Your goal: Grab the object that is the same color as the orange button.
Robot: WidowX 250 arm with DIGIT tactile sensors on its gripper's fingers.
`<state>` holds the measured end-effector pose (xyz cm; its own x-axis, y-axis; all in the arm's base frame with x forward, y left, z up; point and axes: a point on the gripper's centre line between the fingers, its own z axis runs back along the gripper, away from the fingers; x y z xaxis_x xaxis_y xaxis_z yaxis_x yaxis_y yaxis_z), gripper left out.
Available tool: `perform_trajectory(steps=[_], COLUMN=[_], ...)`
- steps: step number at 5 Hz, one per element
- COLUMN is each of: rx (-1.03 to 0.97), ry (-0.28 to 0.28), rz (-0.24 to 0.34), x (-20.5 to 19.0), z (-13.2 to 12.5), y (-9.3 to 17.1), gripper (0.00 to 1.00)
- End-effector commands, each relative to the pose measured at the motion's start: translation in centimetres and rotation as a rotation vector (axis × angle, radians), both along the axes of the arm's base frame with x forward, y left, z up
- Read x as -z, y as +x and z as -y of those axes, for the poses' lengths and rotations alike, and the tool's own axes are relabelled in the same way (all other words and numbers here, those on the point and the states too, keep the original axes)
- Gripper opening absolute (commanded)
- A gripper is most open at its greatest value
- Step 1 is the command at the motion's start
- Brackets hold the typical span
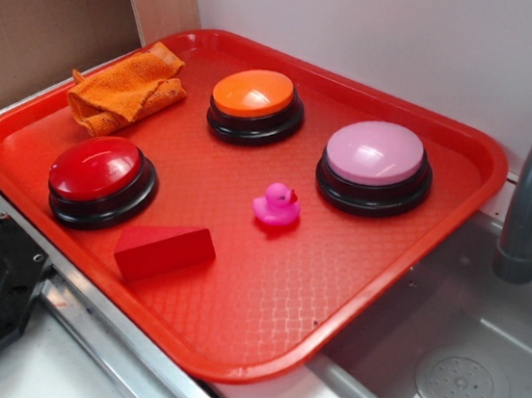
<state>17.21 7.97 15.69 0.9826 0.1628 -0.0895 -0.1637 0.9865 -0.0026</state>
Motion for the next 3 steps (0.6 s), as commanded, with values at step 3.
perform_trajectory(steps=[3], rx=[-0.07], ry=[0.128], rz=[0.044], x=[7.0], z=[-4.2], y=[3.6], gripper=[1.0])
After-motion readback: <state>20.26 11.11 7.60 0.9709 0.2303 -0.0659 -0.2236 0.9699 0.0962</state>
